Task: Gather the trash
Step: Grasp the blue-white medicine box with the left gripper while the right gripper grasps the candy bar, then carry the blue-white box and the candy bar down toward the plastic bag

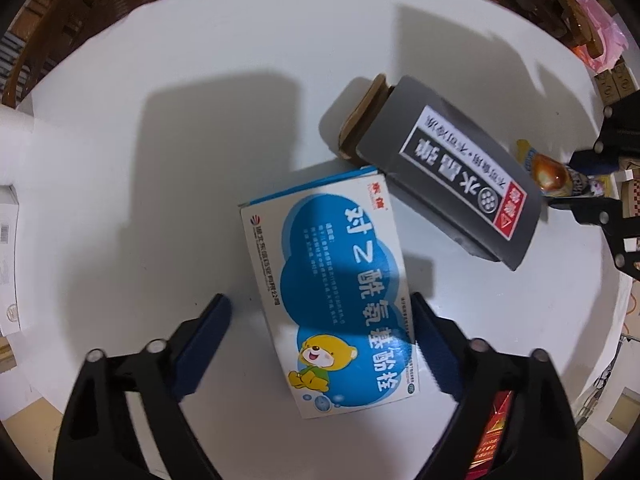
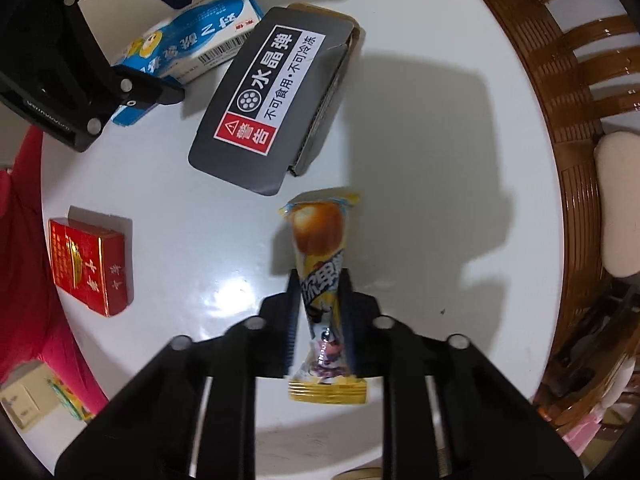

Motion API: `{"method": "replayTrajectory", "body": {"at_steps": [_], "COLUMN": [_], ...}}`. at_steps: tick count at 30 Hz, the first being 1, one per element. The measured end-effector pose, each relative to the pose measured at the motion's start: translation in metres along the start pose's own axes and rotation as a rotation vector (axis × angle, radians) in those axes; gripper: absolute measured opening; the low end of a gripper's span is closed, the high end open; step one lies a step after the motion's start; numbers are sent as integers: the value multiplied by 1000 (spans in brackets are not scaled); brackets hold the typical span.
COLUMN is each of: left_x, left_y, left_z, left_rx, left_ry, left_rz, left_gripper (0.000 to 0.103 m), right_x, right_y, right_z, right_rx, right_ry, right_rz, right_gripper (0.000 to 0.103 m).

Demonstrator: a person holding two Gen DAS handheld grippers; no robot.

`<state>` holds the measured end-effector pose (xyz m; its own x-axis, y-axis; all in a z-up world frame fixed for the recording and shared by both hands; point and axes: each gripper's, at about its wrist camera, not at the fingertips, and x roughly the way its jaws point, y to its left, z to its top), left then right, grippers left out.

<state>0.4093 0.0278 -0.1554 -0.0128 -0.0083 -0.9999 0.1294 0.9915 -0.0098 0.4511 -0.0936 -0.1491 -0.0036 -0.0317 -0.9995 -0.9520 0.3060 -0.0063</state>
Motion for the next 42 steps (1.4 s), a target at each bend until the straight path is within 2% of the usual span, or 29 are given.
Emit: {"method": "replayTrajectory", "body": {"at_steps": [2, 8, 14, 21, 23, 25, 31, 37, 42], "left_x": [-6, -9, -20, -66, -84, -100, -124, -132, -130], "left_y": [-5, 5, 49, 60, 55, 51, 29, 3, -19], "left_z": [-2, -8, -13, -32, -47, -60, -123, -188, -224], "left_rx": [26, 13, -17, 3, 28, 57, 143, 223, 272], "left_ry": [-24, -28, -35, -105, -138, -173, -246, -316, -362], "left_rz": [-1, -59, -81, -83, -71, -57, -53, -57, -53], "left_gripper": [65, 64, 64, 64, 64, 64, 64, 64, 64], "right_x": [-1, -7, -33, -94, -108, -120, -147, -159, -149], "right_y": [0, 15, 35, 57, 76, 99, 164, 232, 277], "right_z": [-2, -16, -48, -72, -82, -90, -109, -115, -117], "right_rx": [30, 110, 196, 448, 501, 567, 734, 772, 779], "right_ry": [-12, -51, -95, -288, -317, -349, -467, -523, -519], "right_rz": [-9, -79, -156, -270, -325, -342, -236, -238, -266], "right_gripper": [13, 12, 12, 12, 12, 12, 12, 12, 12]}}
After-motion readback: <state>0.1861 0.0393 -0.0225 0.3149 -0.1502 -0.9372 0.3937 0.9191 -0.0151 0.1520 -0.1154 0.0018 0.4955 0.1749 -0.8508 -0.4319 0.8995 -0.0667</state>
